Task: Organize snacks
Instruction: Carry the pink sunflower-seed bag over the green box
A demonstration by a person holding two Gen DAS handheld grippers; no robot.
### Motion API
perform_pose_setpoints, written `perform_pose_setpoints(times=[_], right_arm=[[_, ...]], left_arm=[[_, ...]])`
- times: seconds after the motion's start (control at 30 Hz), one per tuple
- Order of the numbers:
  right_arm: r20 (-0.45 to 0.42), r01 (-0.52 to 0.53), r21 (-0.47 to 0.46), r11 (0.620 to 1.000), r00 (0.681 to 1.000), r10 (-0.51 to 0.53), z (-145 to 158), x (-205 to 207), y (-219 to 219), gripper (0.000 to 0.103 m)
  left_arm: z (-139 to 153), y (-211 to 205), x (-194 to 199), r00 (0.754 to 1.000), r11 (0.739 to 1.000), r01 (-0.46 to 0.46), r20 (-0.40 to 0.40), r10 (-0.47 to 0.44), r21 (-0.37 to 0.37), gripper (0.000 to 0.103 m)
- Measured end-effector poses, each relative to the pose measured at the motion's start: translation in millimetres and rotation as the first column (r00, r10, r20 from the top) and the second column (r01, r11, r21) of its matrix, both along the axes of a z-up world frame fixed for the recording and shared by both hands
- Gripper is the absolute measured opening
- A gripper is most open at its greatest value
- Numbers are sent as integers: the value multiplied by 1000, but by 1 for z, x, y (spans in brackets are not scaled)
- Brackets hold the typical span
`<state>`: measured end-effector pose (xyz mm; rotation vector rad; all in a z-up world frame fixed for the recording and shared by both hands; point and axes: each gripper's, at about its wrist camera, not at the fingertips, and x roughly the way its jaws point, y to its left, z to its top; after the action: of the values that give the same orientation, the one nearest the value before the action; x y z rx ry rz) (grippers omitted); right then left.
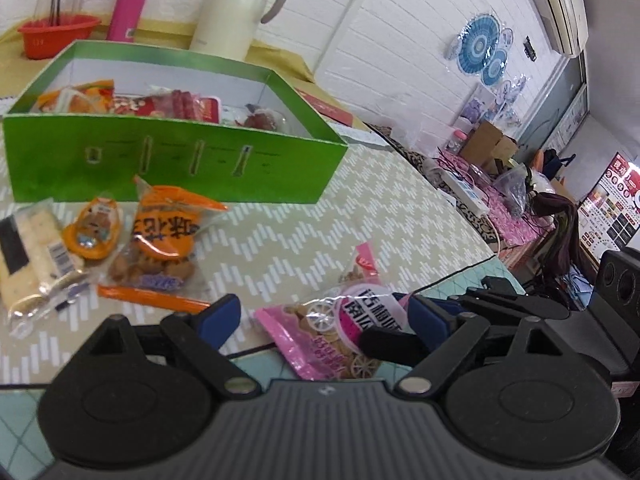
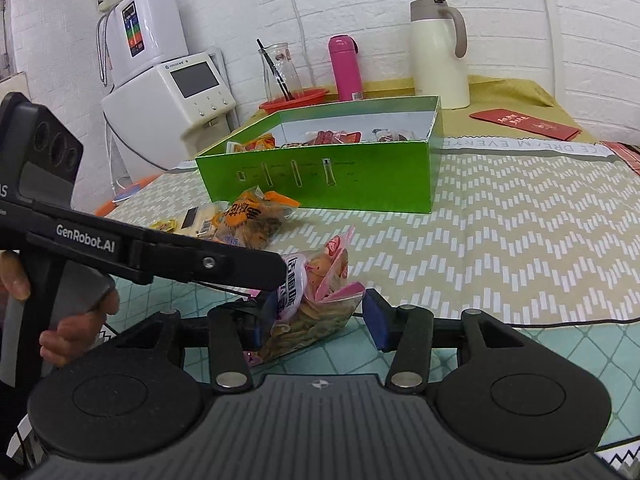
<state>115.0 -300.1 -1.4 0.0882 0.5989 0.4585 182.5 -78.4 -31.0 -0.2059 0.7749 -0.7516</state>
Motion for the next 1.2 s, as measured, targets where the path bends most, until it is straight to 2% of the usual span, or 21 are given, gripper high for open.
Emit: perform_pose_setpoints(times=[0.07,0.13,0.17,0.2,0.33,0.37,0.4,0.43,0.47,0.5,0.63,0.7,0.87,1.03,1.2], right_arm=[[-8,4,9,1000,1000,-4,-2,2,0,89],[-14,14,10,1000,1000,-14,-3,2,-1,100],[-19,22,11,1000,1000,-22,-5,0,-1,103],[-22,26,14,1000,999,-25,-6,0,-2,103],[-48,25,43,999,999,-23,-11,-1,-2,103],[-46,22,41,999,999,-20,-11,-1,0,100],[-43,10,44,999,999,-8,-12,-1,1,81],[-49,-10,59,998,999,13,-12,-1,2,74],[-53,1,48,999,999,1,-10,-1,4,72],[-52,4,38,999,999,-2,-9,0,5,70],[-30,9,22,1000,1000,-8,0,0,6,67],[9,4,-12,1000,1000,-4,8,-1,10,67],[84,-10,-8,1000,996,11,33,10,10,67],[186,-11,-16,1000,982,14,62,37,14,67],[233,-7,11,1000,973,4,74,73,12,67]], left_arm=[[-4,-4,5,1000,1000,23,-14,-23,2,90],[-7,-2,5,999,999,37,-36,-37,-9,88],[-7,-2,3,999,999,42,-34,-42,-8,86],[-7,-1,1,998,999,49,-26,-49,-6,83],[-6,0,-2,998,999,53,-16,-53,-9,78],[-6,0,-3,999,999,52,-12,-52,-8,76],[-6,-1,-4,999,999,48,-3,-48,1,72],[-4,-1,-7,999,999,40,14,-40,13,66],[-1,-2,-11,999,999,33,39,-34,30,61],[1,-2,-13,998,999,23,56,-25,38,45],[12,3,-15,996,1000,6,92,-8,24,44],[20,4,-16,993,1000,0,120,-3,18,44],[51,7,-10,979,1000,-19,204,19,0,43],[85,8,14,958,999,-46,282,50,-22,43],[103,7,48,945,997,-69,319,76,-33,43]])
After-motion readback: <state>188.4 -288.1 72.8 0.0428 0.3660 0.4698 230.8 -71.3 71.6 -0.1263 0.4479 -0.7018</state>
